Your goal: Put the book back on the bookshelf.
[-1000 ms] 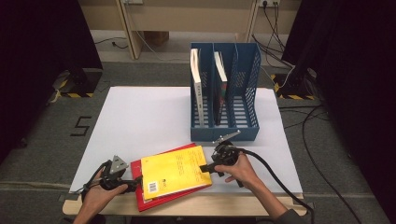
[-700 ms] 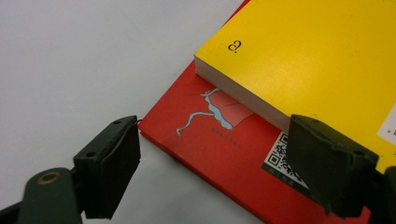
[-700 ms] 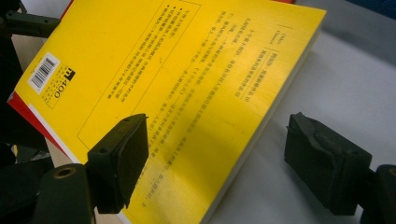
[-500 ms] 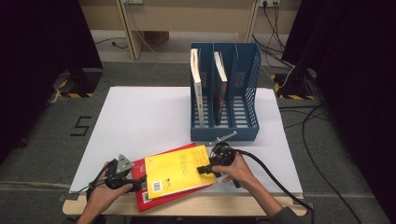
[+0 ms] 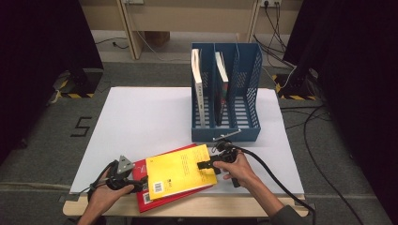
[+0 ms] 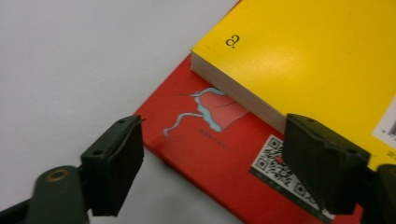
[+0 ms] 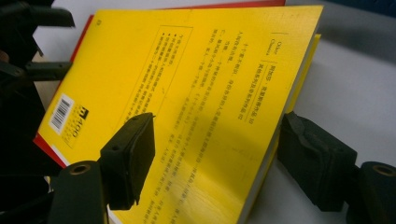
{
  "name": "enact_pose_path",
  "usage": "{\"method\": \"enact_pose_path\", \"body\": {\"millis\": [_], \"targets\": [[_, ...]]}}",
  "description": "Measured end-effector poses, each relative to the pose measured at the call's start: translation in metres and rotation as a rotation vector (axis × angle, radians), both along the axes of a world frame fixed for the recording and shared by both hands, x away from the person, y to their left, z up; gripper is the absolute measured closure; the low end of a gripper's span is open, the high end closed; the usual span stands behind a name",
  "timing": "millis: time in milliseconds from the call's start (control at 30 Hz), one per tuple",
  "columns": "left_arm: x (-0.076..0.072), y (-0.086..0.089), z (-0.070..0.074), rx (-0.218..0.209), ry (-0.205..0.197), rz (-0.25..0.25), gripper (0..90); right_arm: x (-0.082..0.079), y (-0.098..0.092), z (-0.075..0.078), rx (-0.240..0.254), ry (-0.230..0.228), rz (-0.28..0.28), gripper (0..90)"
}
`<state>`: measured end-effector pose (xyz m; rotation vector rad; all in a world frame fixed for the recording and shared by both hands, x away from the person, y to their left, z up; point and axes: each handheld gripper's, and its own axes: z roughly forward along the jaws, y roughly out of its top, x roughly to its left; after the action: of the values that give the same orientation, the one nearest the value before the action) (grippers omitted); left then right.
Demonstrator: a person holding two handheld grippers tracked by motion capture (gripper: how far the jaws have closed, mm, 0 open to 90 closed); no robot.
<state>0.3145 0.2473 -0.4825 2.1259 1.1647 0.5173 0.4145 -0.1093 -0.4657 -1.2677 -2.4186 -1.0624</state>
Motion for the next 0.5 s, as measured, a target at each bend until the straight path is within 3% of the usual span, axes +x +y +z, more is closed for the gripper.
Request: {"method": "enact_pose_path", "body": {"millis": [133, 233, 400, 433, 500], "targets": [[0.001, -0.002, 0.0, 0.006, 0.001, -0.019, 20.4, 0.004, -0.004, 0.003, 0.013, -0.006, -0.013, 29.4], [0.001, -0.002, -0.001, 0.023, -0.006, -0.019, 17.7, 0.006, -0.002, -0.003, -0.016, -0.007, -0.008, 30.0], [0.0, -0.003, -0.001, 0.033, -0.01, -0.011, 15.7, 0.003, -0.001, -0.007, -0.063, 0.035, -0.014, 31.6], [0.0, -0.003, -0.001, 0.032, -0.009, -0.011, 15.7, 0.0, 0.0, -0.007, -0.057, 0.054, -0.009, 28.3], [0.0, -0.003, -0.001, 0.031, -0.007, -0.008, 15.8, -0.004, 0.003, -0.007, -0.064, 0.033, -0.016, 25.7]]}}
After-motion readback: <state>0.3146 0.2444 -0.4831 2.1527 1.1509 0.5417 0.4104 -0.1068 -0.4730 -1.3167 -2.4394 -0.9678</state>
